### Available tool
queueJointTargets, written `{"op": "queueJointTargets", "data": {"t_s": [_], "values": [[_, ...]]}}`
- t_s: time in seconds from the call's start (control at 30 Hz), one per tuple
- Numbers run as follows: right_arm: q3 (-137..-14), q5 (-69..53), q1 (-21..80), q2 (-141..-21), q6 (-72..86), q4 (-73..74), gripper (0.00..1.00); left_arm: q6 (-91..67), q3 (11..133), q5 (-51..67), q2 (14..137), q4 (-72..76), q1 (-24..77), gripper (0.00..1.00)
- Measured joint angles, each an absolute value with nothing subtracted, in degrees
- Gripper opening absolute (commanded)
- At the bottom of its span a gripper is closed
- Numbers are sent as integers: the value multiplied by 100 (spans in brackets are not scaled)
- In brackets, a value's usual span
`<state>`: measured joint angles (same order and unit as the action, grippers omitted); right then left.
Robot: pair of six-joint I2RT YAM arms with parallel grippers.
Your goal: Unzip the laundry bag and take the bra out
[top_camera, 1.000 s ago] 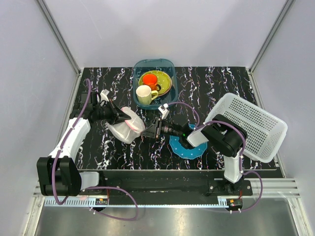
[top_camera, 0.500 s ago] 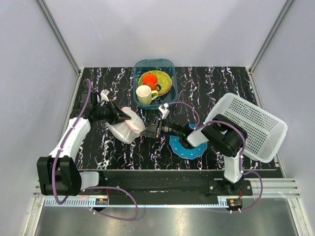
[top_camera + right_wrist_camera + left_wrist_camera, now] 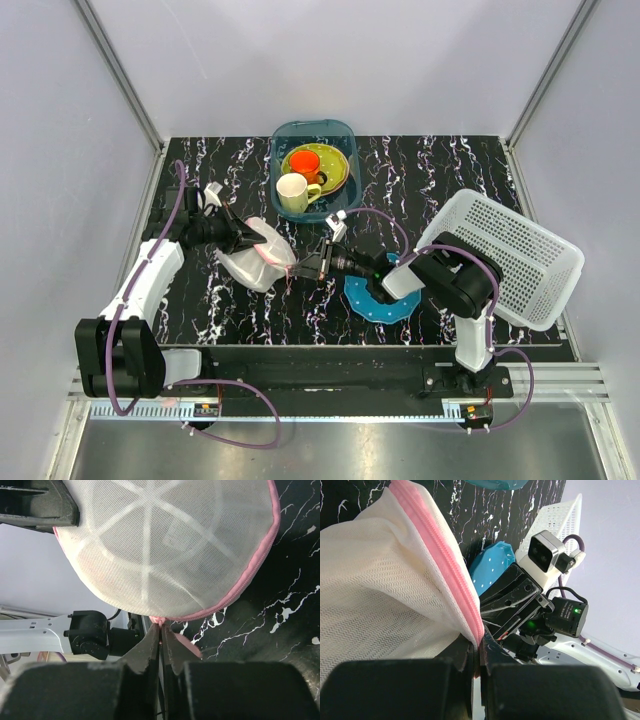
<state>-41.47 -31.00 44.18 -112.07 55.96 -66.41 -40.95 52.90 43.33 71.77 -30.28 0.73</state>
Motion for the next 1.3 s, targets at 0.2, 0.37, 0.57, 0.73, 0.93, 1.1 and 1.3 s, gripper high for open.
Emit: {"op": "queueJointTargets", "data": {"t_s": [0.2,0.37,0.57,0.73,0.93,1.1,1.3], "values": [[-4038,-3074,4410,-11209,5610,-6643,0,-4093,5308,4331,7269,-3041,73,0],[-4012,-3094,4407,-11124,5489,-6423,0,-4025,5483,4276,7356,-3142,75,0],[-3953,-3048,4405,-10715,5054,-5854,0,-3767,5749,4250,7448,-3553,-71,0],[-3900,-2958,4407,-10589,4772,-5618,0,-3594,5767,4265,7448,-3898,-364,0],[-4311,-2349,4967,-9821,3778,-3774,0,-3774,5800,4217,7572,-3846,-370,18],[-5065,-2036,5542,-9441,3221,-2644,0,-3898,6149,3999,7721,-3706,-370,95],[-5347,-1857,5498,-9524,3205,-2272,0,-3750,6641,3618,7498,-3972,-333,99]]}}
